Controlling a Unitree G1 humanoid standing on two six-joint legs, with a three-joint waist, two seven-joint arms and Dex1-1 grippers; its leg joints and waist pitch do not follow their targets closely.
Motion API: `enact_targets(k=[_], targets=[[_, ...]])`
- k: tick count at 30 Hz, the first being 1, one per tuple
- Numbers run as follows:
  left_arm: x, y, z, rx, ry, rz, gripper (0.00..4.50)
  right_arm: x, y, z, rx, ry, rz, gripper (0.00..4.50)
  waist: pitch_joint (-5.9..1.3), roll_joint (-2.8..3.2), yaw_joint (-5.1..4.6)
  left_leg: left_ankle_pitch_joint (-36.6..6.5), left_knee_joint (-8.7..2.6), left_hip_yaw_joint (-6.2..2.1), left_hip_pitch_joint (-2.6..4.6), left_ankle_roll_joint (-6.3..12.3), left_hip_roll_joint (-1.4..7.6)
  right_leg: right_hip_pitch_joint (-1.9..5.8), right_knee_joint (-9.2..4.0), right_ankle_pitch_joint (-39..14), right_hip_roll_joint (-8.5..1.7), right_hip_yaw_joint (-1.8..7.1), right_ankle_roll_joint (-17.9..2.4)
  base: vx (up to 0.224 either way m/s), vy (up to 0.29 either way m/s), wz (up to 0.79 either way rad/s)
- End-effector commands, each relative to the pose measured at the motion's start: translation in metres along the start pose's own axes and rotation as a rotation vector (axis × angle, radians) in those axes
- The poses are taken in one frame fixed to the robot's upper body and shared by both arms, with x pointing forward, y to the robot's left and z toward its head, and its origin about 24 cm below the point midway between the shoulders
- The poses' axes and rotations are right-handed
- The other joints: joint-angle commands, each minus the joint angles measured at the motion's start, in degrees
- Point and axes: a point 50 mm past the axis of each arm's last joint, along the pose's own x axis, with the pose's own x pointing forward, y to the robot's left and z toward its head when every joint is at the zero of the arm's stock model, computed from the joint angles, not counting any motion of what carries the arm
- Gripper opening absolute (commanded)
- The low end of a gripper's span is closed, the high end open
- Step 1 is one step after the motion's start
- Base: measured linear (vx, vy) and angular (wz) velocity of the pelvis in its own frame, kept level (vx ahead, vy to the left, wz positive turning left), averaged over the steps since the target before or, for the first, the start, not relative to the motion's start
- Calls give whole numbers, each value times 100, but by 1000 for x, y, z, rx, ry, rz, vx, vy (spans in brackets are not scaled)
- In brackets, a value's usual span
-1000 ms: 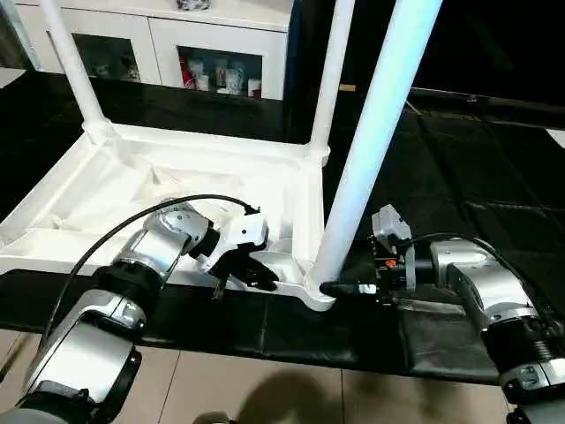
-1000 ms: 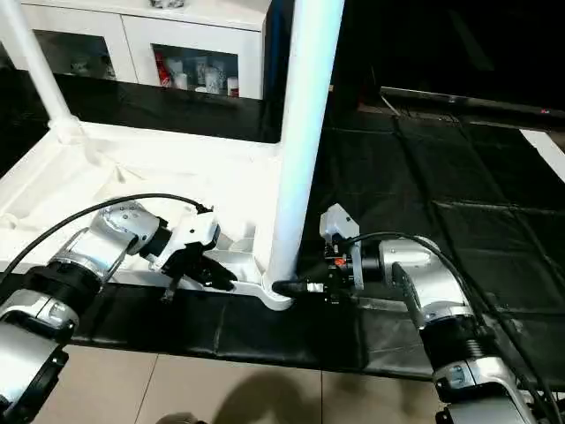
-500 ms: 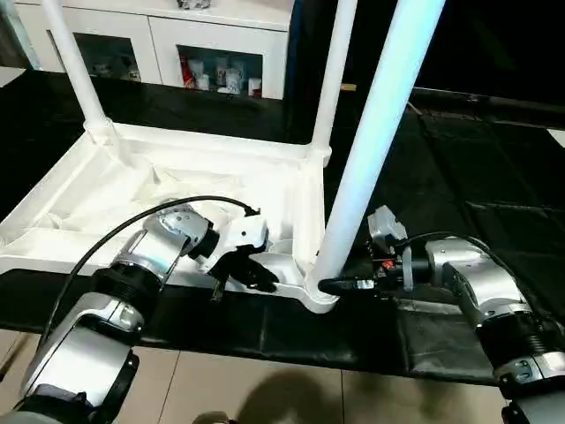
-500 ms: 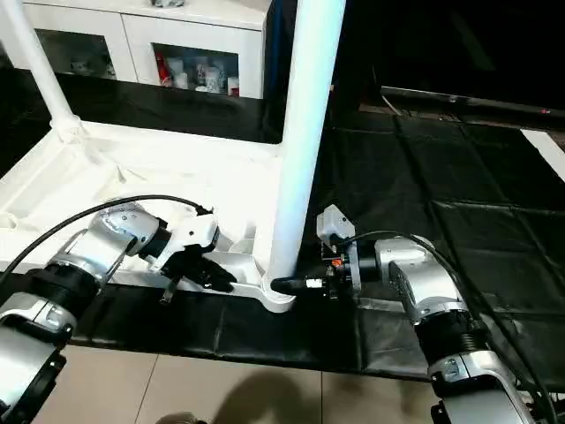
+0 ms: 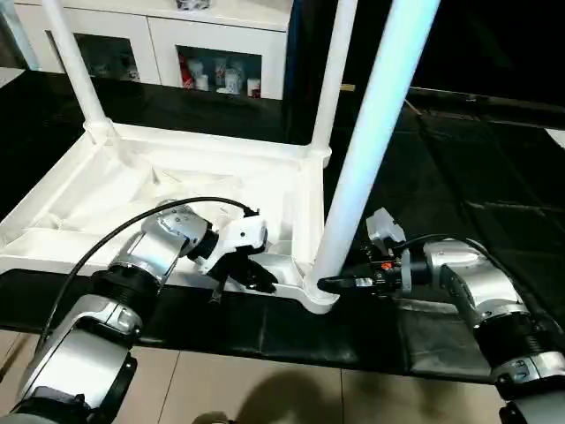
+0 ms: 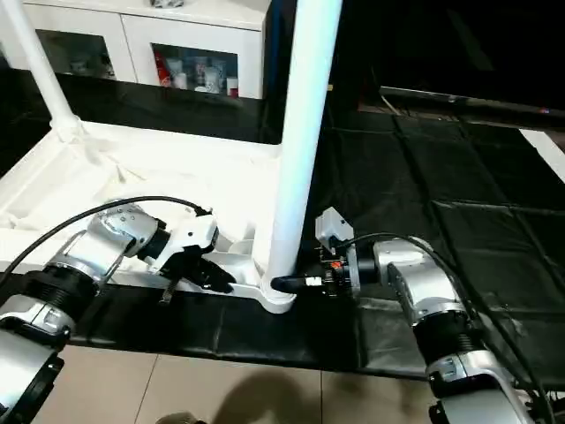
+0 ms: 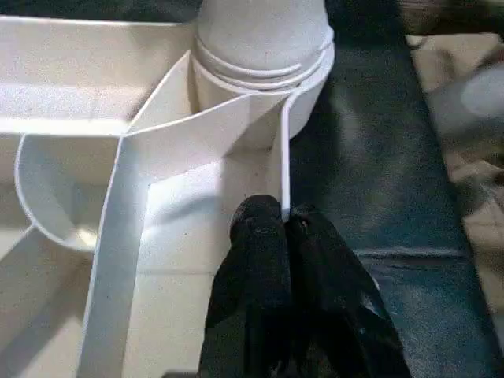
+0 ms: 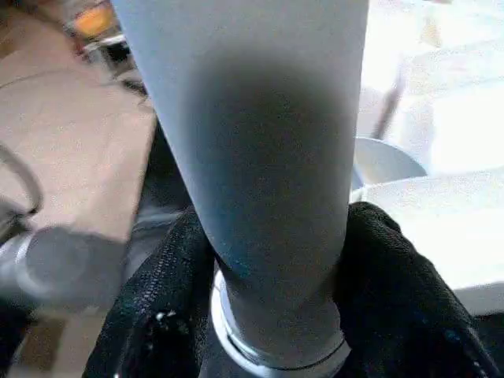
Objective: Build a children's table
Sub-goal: Rotate leg to tighten
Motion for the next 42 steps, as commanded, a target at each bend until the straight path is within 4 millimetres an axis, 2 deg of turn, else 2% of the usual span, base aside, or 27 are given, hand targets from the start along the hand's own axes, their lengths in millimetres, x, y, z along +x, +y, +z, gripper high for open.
enact_targets(k=[1,2,3,4,5,6,7,8,9,10,14,16,18,20,22,25,26,28,29,32,36,37,39,41,42], targets=[[15,4,10,-16,-13,43,0,6,-1,0,34,-30,-57,200,-344,14,-43,-957,-391,-241,114,136,514,241,-513,-1952,-785,467,-771,0,0,0],[20,9,13,-42,-29,101,0,8,-4,-2,55,-30,-115,199,-340,-3,-58,-978,-396,-238,114,127,507,245,-529,-2067,-778,465,-740,0,0,0],[24,13,16,-66,-45,148,0,11,-7,-4,68,-25,-162,199,-327,16,-58,-1088,-393,-245,158,75,504,213,-573,-2338,-786,460,-680,0,0,0],[28,16,20,-100,-67,188,0,14,-8,-6,82,-21,-209,199,-317,7,-75,-1142,-393,-244,167,70,488,205,-604,-2487,-776,453,-642,0,0,0],[36,22,26,-161,-108,256,0,21,-11,-7,108,-23,-297,198,-321,14,-86,-1162,-404,-272,154,32,482,240,-640,-2704,-804,439,-524,0,0,0],[36,22,26,-161,-108,256,0,21,-11,-7,108,-23,-297,198,-315,14,-116,-1156,-408,-265,147,19,488,232,-639,-2692,-784,441,-508,0,0,0],[42,25,31,-205,-133,299,0,30,-15,-6,163,-49,-395,198,-323,24,-134,-1246,-415,-290,175,-17,494,224,-656,-2728,-790,431,-486,0,0,0],[42,25,31,-205,-133,299,0,30,-15,-6,163,-49,-395,198,-321,19,-166,-1260,-420,-292,171,-29,497,210,-650,-2690,-788,440,-506,0,0,0],[45,27,34,-226,-142,321,0,34,-17,-5,197,-68,-450,196,-337,3,-203,-1264,-422,-310,149,-33,491,242,-638,-2632,-806,435,-524,0,0,0],[46,28,35,-239,-146,334,0,37,-19,-4,219,-78,-482,194,-331,5,-219,-1250,-420,-301,141,-14,483,233,-636,-2600,-799,440,-540,0,0,0],[52,37,47,-301,-205,456,0,61,-24,3,352,-154,-608,194,-362,19,-299,-1038,-405,-289,101,52,473,248,-569,-2091,-792,465,-732,0,0,0],[52,41,51,-309,-225,511,0,70,-25,6,298,-136,-638,194,-374,-14,-319,-959,-403,-285,102,56,482,242,-542,-1912,-785,465,-785,0,0,0],[51,42,53,-305,-227,527,0,75,-23,8,242,-118,-633,194,-376,-7,-309,-819,-389,-264,84,133,469,260,-508,-1605,-788,483,-839,0,0,0],[50,43,53,-303,-213,528,0,79,-20,13,225,-132,-623,264,-395,-39,-304,-600,-381,-252,68,248,467,283,-450,-1227,-781,491,-918,0,0,0],[49,43,51,-300,-201,522,0,80,-19,14,220,-133,-630,267,-405,-39,-301,-358,-372,-239,52,396,460,290,-398,-822,-772,491,-993,0,0,0],[47,41,46,-277,-173,502,0,77,-19,15,203,-139,-627,277,-391,-39,-299,-392,-379,-240,53,449,465,292,-409,-847,-777,488,-1005,0,0,0],[45,40,42,-267,-158,489,0,72,-20,14,176,-142,-614,309,-383,-40,-303,-460,-383,-238,64,432,472,285,-430,-973,-781,487,-984,0,0,0],[44,40,40,-264,-153,484,0,69,-20,14,161,-145,-604,314,-376,-40,-304,-577,-390,-240,65,379,473,284,-454,-1191,-784,487,-923,0,0,0],[42,40,38,-252,-149,474,0,64,-19,13,150,-147,-578,314,-372,-28,-304,-603,-390,-241,65,371,471,285,-457,-1226,-781,485,-913,0,0,0],[33,39,32,-226,-140,443,0,39,-18,6,112,-135,-486,357,-372,-28,-279,-588,-385,-241,61,421,475,296,-454,-1168,-771,487,-856,0,0,0],[26,35,27,-204,-138,390,0,15,-17,3,71,-96,-404,374,-370,-47,-257,-592,-368,-237,39,529,470,317,-460,-1179,-772,477,-865,0,0,0],[25,35,25,-203,-132,379,0,10,-17,3,64,-91,-390,399,-373,-46,-261,-606,-369,-239,44,521,477,306,-455,-1203,-773,476,-875,0,0,0],[20,32,20,-167,-110,328,0,-3,-18,6,54,-91,-352,405,-366,-56,-284,-671,-367,-244,25,519,468,320,-489,-1420,-771,466,-816,0,0,0],[12,27,13,-128,-71,265,0,-16,-19,10,20,-77,-313,437,-370,-47,-265,-624,-362,-241,34,530,473,304,-478,-1381,-755,460,-846,0,0,0],[10,26,12,-123,-66,255,0,-17,-20,11,11,-74,-307,437,-379,-35,-246,-573,-359,-232,35,533,488,299,-455,-1267,-747,464,-874,0,0,0]])
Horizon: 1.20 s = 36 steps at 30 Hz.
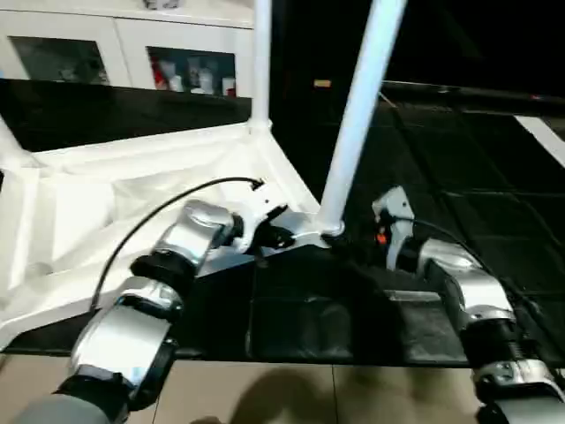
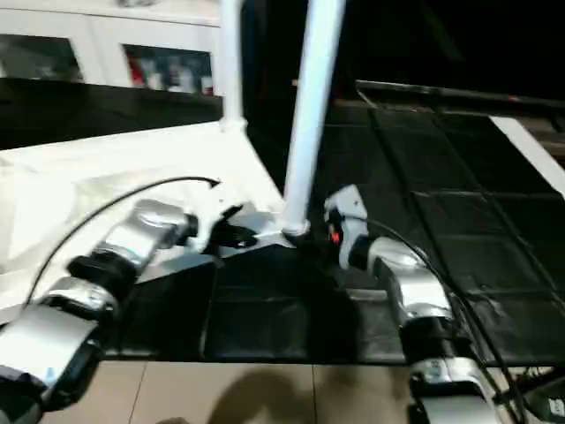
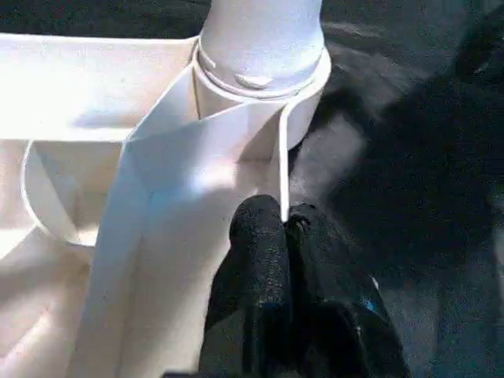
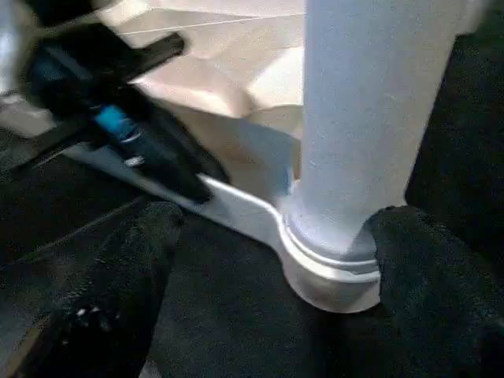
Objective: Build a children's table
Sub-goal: Rotate leg to tighten
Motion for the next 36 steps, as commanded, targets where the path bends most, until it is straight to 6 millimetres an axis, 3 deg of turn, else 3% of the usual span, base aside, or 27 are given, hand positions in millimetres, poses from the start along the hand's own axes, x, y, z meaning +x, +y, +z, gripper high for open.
enact_targets(k=[1,4,6,9,12,14,17,18,22,24,25,27,28,29,31,34,36], targets=[[-5,-4,1,81,24,-93,0,-4,-2,13,-70,-11,60,446,-386,-11,51,-575,-344,-232,50,500,498,306,-429,-1230,-742,463,-873,0,0,0],[-11,-7,-2,118,28,-162,0,-7,-2,15,-113,2,87,448,-393,2,81,-594,-345,-235,63,445,514,292,-399,-1106,-766,463,-957,0,0,0],[-18,-16,-5,151,28,-286,0,-8,3,16,-185,29,181,448,-388,-7,112,-582,-351,-216,68,414,529,289,-381,-1055,-768,473,-1007,0,0,0],[-20,-19,-6,158,23,-328,0,-7,10,14,-177,37,274,448,-395,18,188,-596,-355,-208,106,387,561,264,-343,-898,-759,477,-1103,0,0,0],[-21,-23,-5,179,28,-362,0,-4,16,12,-143,41,353,448,-388,13,254,-630,-357,-212,99,386,562,265,-354,-980,-771,475,-1079,0,0,0],[-22,-24,-6,196,42,-378,0,0,18,8,-131,51,380,422,-386,1,276,-653,-358,-211,102,335,557,260,-362,-1084,-784,482,-1046,0,0,0],[-22,-25,-7,201,45,-385,0,3,19,6,-122,57,397,422,-382,20,280,-684,-364,-222,86,260,542,269,-387,-1278,-783,477,-966,0,0,0],[-22,-25,-7,202,46,-387,0,4,19,6,-120,58,402,387,-389,14,283,-685,-360,-220,90,245,538,274,-394,-1314,-783,475,-939,0,0,0],[-23,-29,-8,214,53,-414,0,8,18,6,-109,54,423,381,-399,22,274,-598,-360,-223,87,245,545,274,-365,-1148,-769,473,-989,0,0,0],[-24,-30,-9,216,55,-422,0,9,18,6,-103,57,435,340,-403,30,280,-572,-356,-221,94,258,554,268,-347,-1027,-771,477,-1023,0,0,0],[-24,-31,-9,218,58,-427,0,9,17,6,-99,59,441,339,-405,2,279,-558,-354,-214,92,274,551,270,-342,-990,-767,478,-1035,0,0,0],[-24,-32,-9,221,61,-430,0,9,17,6,-100,63,446,337,-407,30,287,-544,-348,-213,92,274,547,268,-335,-993,-773,476,-1054,0,0,0],[-24,-32,-9,221,61,-432,0,9,16,6,-102,64,447,307,-402,28,279,-561,-352,-214,85,276,545,271,-343,-1021,-767,474,-1053,0,0,0],[-24,-32,-9,221,62,-435,0,10,16,7,-102,63,449,307,-404,44,281,-583,-352,-217,90,256,548,272,-347,-1043,-767,474,-1044,0,0,0],[-24,-32,-9,226,69,-435,0,11,15,9,-96,57,457,295,-408,25,274,-587,-351,-218,82,249,541,284,-342,-1049,-764,471,-1039,0,0,0],[-25,-31,-9,218,65,-427,0,12,16,10,-86,52,469,262,-404,57,272,-625,-353,-223,91,237,550,276,-356,-1115,-763,474,-1022,0,0,0],[-23,-30,-9,204,56,-416,0,13,18,9,-87,39,469,252,-413,35,271,-582,-351,-223,94,234,550,279,-335,-998,-759,472,-1053,0,0,0]])
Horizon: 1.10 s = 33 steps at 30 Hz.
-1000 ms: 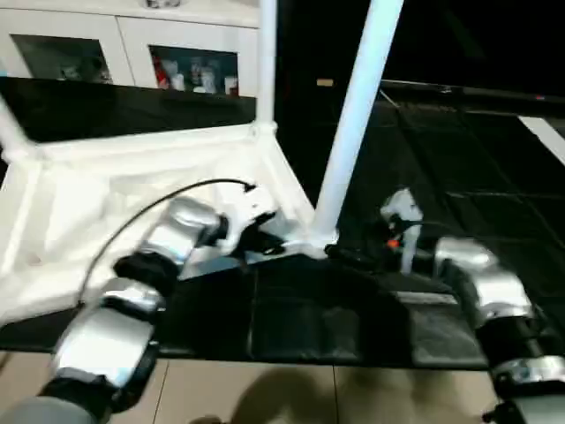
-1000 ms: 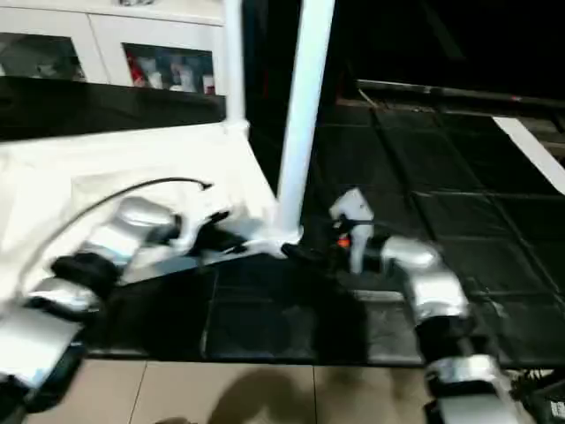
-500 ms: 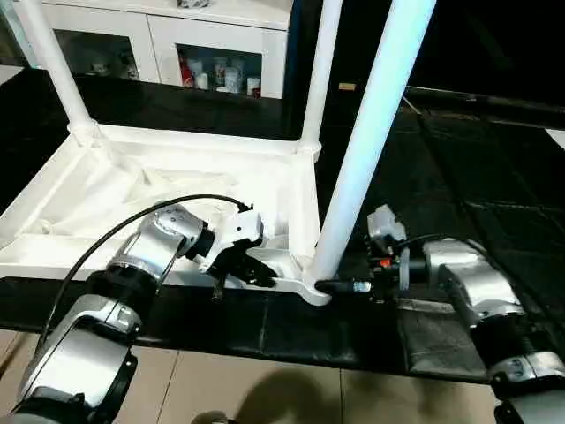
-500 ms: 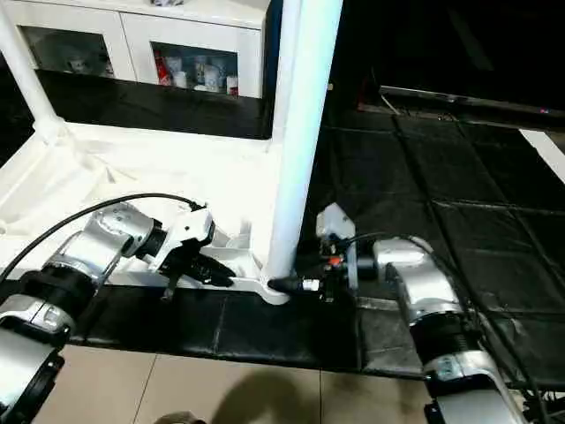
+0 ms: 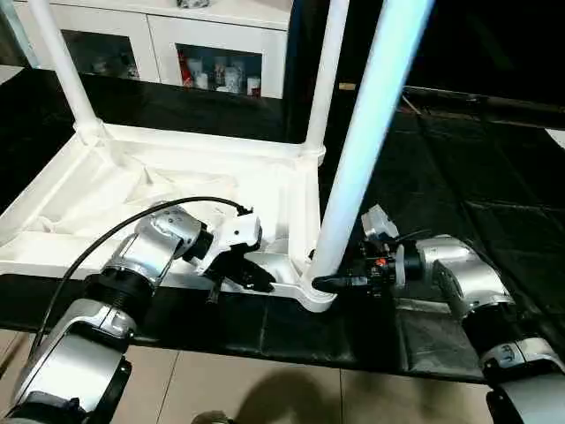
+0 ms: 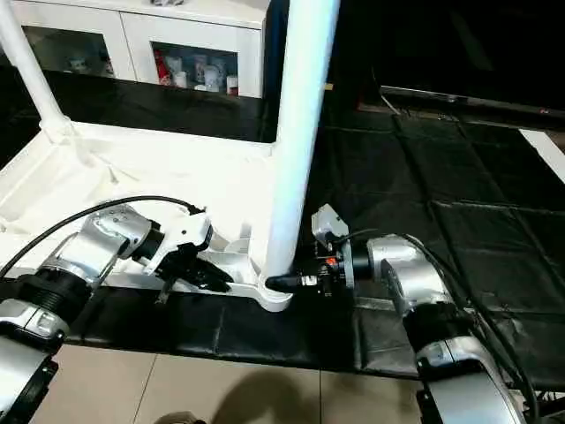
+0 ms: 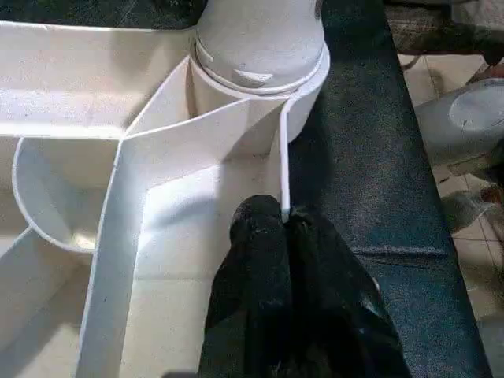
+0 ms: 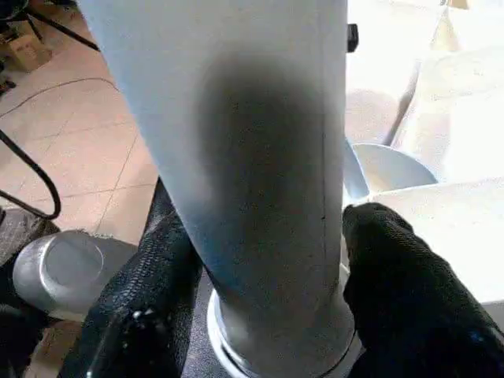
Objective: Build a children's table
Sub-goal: Rotate leg to tighten
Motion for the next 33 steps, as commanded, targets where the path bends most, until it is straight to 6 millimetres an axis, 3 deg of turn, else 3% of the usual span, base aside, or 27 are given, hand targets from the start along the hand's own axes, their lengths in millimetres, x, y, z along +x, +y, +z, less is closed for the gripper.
enact_targets(k=[1,3,5,11,12,13,14,15,17,19,23,24,29,31,33], targets=[[8,-2,8,28,-3,-48,0,0,0,7,-30,-33,-11,251,-412,16,-44,-550,-368,-220,99,263,542,281,-344,-985,-758,475,-1054,0,0,0],[11,0,8,0,-26,-15,0,3,0,6,-9,-56,-30,232,-403,46,-48,-574,-372,-223,96,259,540,280,-364,-1093,-764,475,-1035,0,0,0],[15,4,9,-52,-46,24,0,6,0,6,18,-72,-69,217,-394,32,-51,-645,-378,-223,107,219,544,273,-383,-1232,-761,480,-995,0,0,0],[35,28,22,-186,-81,297,0,29,-17,5,120,-104,-383,202,-347,43,-120,-1098,-397,-262,163,-40,492,237,-555,-2298,-785,471,-704,0,0,0],[38,32,26,-212,-94,338,0,34,-21,5,151,-109,-446,200,-351,57,-153,-1085,-404,-278,142,-79,491,253,-543,-2335,-783,469,-669,0,0,0],[42,35,30,-228,-103,366,0,39,-23,6,173,-112,-492,200,-354,39,-204,-1108,-413,-293,153,-101,492,249,-554,-2343,-782,464,-661,0,0,0],[42,36,30,-230,-103,371,0,39,-23,6,176,-113,-499,198,-367,29,-243,-1041,-404,-300,111,-85,481,285,-528,-2237,-787,462,-676,0,0,0],[47,40,36,-248,-116,422,0,47,-26,8,207,-123,-553,198,-371,56,-255,-1000,-405,-304,96,-63,476,299,-523,-2165,-784,462,-693,0,0,0],[51,46,44,-275,-137,501,0,58,-30,12,210,-106,-648,197,-381,52,-326,-918,-385,-275,114,-33,459,255,-502,-1810,-744,479,-796,0,0,0],[52,48,47,-283,-145,530,0,61,-32,13,204,-90,-690,197,-395,36,-337,-860,-380,-280,100,3,449,292,-489,-1697,-759,475,-859,0,0,0],[54,52,52,-305,-159,571,0,74,-33,14,237,-85,-753,197,-401,49,-344,-620,-376,-254,94,184,448,293,-449,-1228,-745,488,-952,0,0,0],[54,52,53,-304,-159,569,0,74,-33,14,229,-85,-752,249,-406,32,-338,-597,-374,-254,97,222,456,299,-432,-1146,-750,488,-971,0,0,0],[51,50,48,-246,-131,516,0,73,-26,17,175,-124,-681,300,-385,33,-342,-683,-390,-251,109,268,473,295,-448,-1200,-760,494,-982,0,0,0],[49,46,42,-218,-112,475,0,65,-22,16,149,-140,-626,304,-380,24,-324,-716,-384,-245,102,297,461,306,-470,-1243,-766,500,-924,0,0,0],[46,44,38,-197,-103,447,0,58,-20,14,139,-140,-595,335,-385,25,-308,-667,-394,-253,104,342,478,311,-457,-1196,-762,496,-900,0,0,0]])
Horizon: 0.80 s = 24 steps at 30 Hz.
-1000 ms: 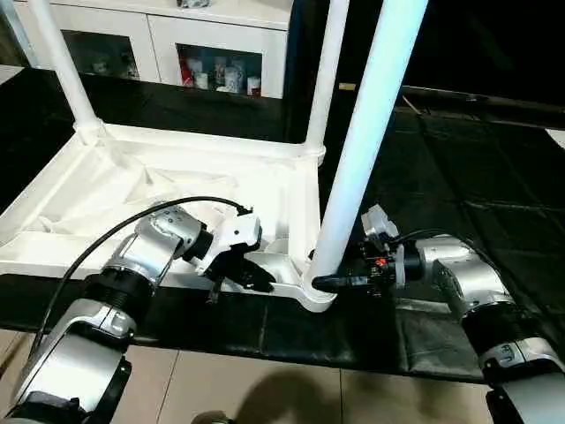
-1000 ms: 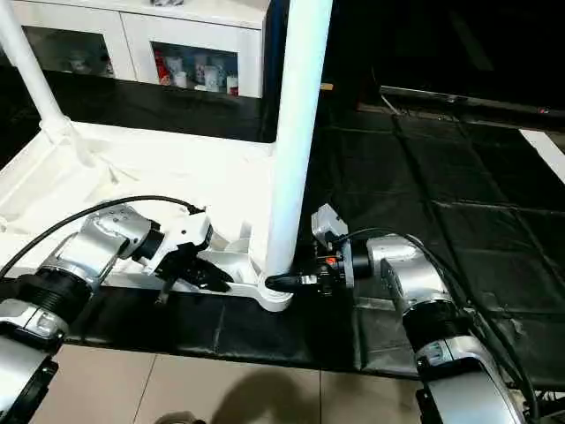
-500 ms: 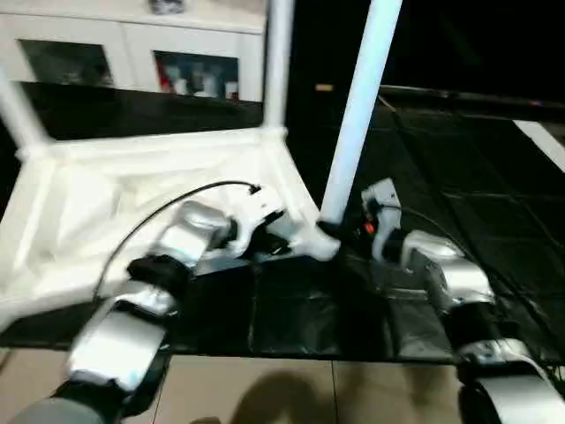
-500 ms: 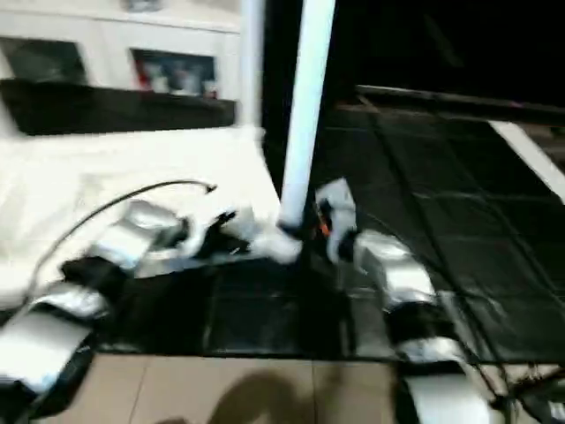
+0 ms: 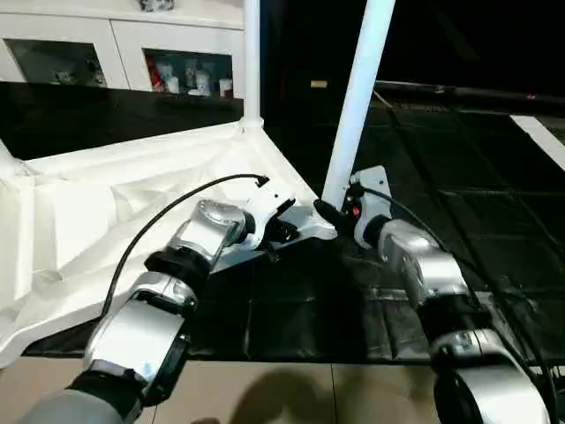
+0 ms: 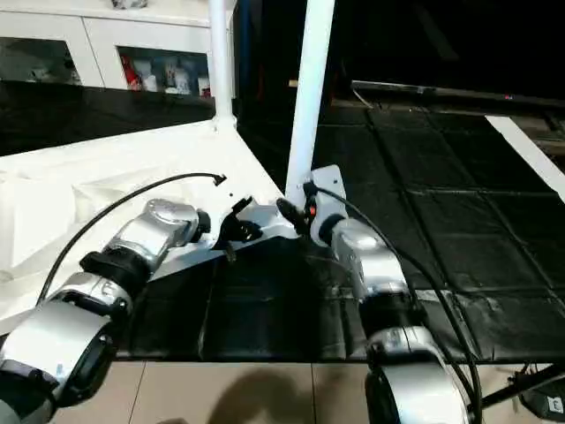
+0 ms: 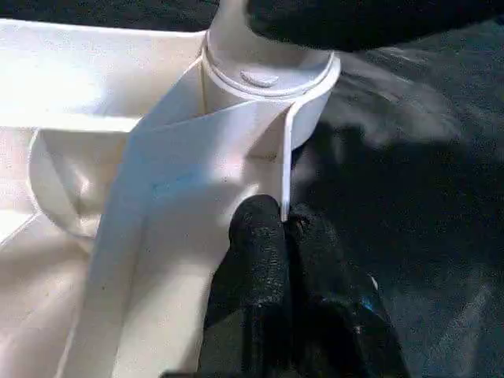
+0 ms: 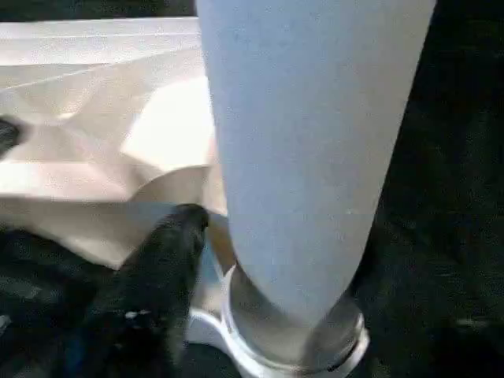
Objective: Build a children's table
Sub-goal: Rotate leg to tighten
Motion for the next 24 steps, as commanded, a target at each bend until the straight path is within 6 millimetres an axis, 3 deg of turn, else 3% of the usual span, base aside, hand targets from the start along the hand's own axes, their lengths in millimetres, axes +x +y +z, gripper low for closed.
enact_targets(k=[1,3,5,11,15,24], targets=[[5,-7,12,69,-38,-51,0,9,32,-6,0,22,235,344,-379,26,30,-679,-372,-247,65,371,472,303,-460,-1191,-764,488,-899,0,0,0],[-2,-7,5,102,-29,-95,0,-3,20,-8,-23,40,266,349,-373,25,39,-729,-375,-254,53,366,487,317,-463,-1202,-775,482,-932,0,0,0],[-9,-6,0,119,-15,-134,0,-15,9,-8,-38,48,299,381,-372,25,46,-769,-374,-243,59,362,492,307,-461,-1264,-767,484,-933,0,0,0],[-27,-9,-11,199,-5,-299,0,-40,-10,2,-130,49,423,435,-375,35,96,-779,-374,-243,53,334,512,301,-459,-1382,-761,470,-894,0,0,0],[-36,-13,-18,232,29,-394,0,-53,-12,5,-169,80,547,435,-391,28,185,-660,-361,-217,72,376,533,283,-399,-1016,-751,469,-1027,0,0,0],[-47,-19,-25,323,111,-538,0,-64,-12,1,-207,149,744,435,-372,27,303,-788,-374,-223,74,282,531,264,-459,-1594,-764,468,-829,0,0,0]])
